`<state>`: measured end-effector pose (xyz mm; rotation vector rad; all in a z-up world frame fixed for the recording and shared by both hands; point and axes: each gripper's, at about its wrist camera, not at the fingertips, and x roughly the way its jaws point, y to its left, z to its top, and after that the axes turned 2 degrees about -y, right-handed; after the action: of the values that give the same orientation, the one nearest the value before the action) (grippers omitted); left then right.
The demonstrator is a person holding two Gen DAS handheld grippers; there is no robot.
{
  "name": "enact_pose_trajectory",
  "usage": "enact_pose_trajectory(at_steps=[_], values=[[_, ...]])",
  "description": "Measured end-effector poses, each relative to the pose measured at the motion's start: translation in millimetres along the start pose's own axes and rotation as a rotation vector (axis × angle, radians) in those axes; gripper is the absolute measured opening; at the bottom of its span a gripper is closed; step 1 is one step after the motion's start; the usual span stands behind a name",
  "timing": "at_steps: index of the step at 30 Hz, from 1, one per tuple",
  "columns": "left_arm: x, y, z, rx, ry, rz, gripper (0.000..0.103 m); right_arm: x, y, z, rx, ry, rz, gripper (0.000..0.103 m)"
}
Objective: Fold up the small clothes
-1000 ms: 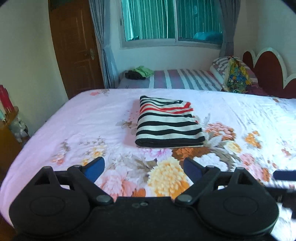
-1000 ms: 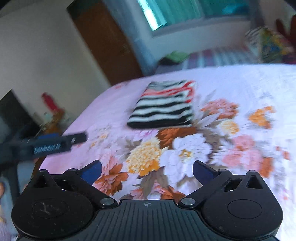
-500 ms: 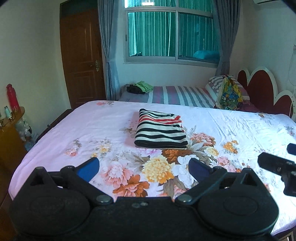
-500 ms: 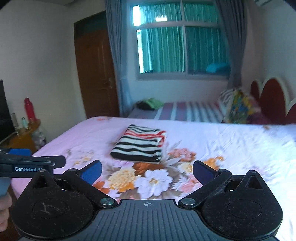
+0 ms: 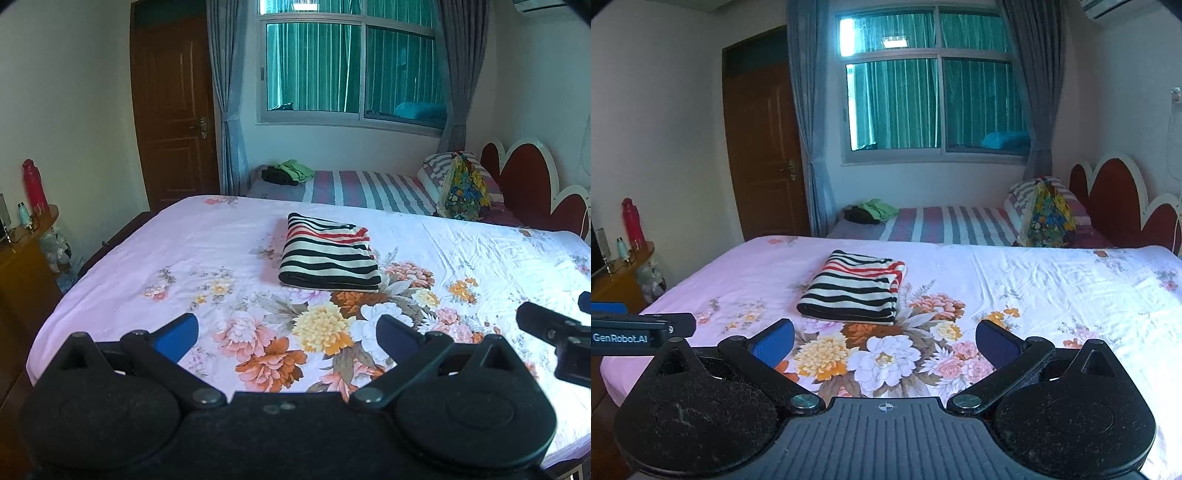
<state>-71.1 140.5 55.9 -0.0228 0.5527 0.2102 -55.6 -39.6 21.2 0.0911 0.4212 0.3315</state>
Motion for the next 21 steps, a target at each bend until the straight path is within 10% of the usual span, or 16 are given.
enact_pose_trajectory(at_steps=[21], values=[[4.2, -1.8, -0.9, 0.005, 0.003, 0.009, 0.102, 7.3, -6.6, -1.4, 0.026, 0.028, -0.004, 0.103]])
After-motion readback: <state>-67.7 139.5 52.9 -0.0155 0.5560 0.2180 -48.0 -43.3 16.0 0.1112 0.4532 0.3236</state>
